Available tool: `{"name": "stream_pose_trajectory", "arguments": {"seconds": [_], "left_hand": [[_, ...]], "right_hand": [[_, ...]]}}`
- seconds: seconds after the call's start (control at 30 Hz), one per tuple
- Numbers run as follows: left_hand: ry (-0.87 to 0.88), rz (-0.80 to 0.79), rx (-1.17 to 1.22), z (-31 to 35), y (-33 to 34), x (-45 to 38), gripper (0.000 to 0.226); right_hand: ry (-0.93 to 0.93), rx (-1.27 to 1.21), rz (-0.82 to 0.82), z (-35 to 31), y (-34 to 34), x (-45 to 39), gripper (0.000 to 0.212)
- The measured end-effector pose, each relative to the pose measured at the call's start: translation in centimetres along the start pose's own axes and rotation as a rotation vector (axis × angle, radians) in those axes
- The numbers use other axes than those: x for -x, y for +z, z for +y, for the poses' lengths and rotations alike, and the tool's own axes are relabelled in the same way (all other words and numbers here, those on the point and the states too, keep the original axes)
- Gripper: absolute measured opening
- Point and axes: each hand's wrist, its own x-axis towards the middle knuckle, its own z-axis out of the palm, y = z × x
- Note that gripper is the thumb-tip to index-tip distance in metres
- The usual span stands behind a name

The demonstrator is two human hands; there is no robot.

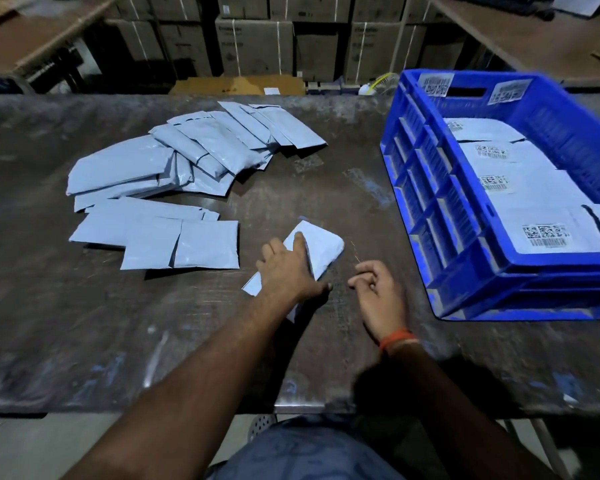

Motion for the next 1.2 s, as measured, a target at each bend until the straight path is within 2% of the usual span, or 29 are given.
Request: {"name": "stream_pose_trajectory", "arguments": {"seconds": [0.07, 0.17, 0.27, 0.33, 0.43, 0.47, 0.53, 0.77, 1.2], "left_hand": [[0.162, 0.003, 0.041, -0.4, 0.2, -0.7, 0.119], [0.460, -0.086, 0.070, -0.8, 0.1, -1.6, 0.116], [0.575, -0.127, 0.099, -1.7, 0.4, -1.8, 0.109], [0.506, -0.066, 0.135, -2.4, 0.7, -1.4, 0.099], [0.288, 0.206, 0.152, -3.1, 1.5, -0.5, 0.072], [0.236, 0.288, 0.130, -2.9, 1.8, -0.2, 0.067], [0.198, 0.352, 0.097, -2.1, 2.1, 0.2, 0.064], [0.263, 0.250, 0.002, -0.8, 4.4, 1.0, 0.060], [0.177, 0.176, -0.058, -3.2, 4.1, 0.7, 0.055]], "right_hand": [[0.003, 0.007, 0.037, -0.4, -0.3, -0.5, 0.018], [-0.028, 0.030, 0.083, -0.9, -0.4, -0.8, 0.015], [-0.078, 0.081, 0.090, -0.4, -0.6, -0.8, 0.018], [-0.129, 0.136, 0.099, 0.3, -1.0, -0.8, 0.021], [-0.279, 0.273, 0.160, 0.8, -1.6, -1.2, 0.026], [-0.336, 0.314, 0.156, 0.8, -1.4, -1.5, 0.031], [-0.425, 0.394, 0.071, 0.6, -0.8, -2.5, 0.045], [-0.445, 0.860, -0.275, 0.3, 2.1, -3.5, 0.068], [-0.261, 0.949, -0.247, 1.8, 0.3, -3.8, 0.060]]}}
